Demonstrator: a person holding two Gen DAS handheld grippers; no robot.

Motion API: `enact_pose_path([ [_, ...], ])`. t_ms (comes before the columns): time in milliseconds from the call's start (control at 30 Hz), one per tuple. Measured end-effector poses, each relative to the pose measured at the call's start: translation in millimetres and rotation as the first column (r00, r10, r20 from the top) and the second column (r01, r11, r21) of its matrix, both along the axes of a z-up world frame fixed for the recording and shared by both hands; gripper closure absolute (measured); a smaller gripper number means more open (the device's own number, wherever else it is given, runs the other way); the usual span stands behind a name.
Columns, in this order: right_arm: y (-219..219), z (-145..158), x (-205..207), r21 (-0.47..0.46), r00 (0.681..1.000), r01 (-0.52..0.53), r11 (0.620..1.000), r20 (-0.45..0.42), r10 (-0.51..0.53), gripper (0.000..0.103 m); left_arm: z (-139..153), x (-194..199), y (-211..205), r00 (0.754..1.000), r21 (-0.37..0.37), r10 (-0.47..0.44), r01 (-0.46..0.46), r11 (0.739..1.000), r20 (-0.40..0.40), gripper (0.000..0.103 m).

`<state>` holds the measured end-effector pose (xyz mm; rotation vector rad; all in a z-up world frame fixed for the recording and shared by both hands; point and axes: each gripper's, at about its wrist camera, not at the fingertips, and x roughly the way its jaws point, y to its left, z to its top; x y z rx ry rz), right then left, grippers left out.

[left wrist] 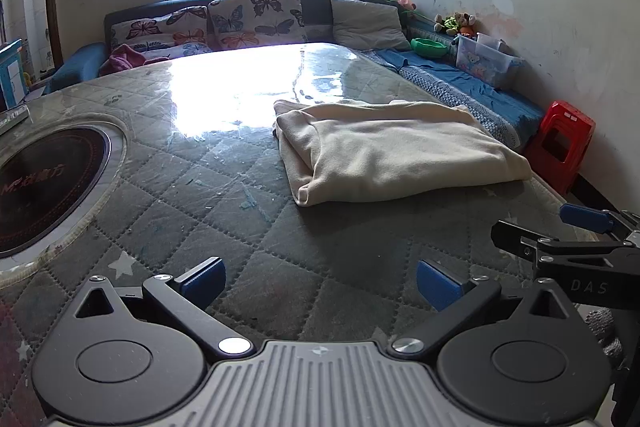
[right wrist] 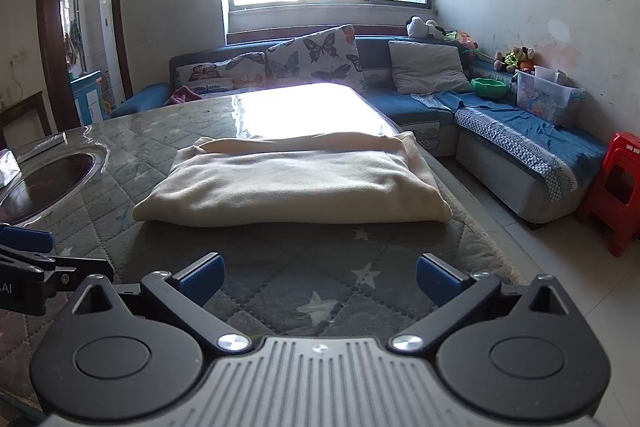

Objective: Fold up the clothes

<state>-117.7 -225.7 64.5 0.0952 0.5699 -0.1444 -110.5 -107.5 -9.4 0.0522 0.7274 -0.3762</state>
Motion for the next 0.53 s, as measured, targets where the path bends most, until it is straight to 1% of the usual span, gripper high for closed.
enact_pose_path([
  [533, 0.5, 0.2, 3.6, 0.003, 1.0, -0.007, 1.0, -0.004, 0.007, 0.0, -0.1, 4.4, -1.2, 1.0, 0.013, 0.002, -0.002, 1.0, 0.005, 0.0],
])
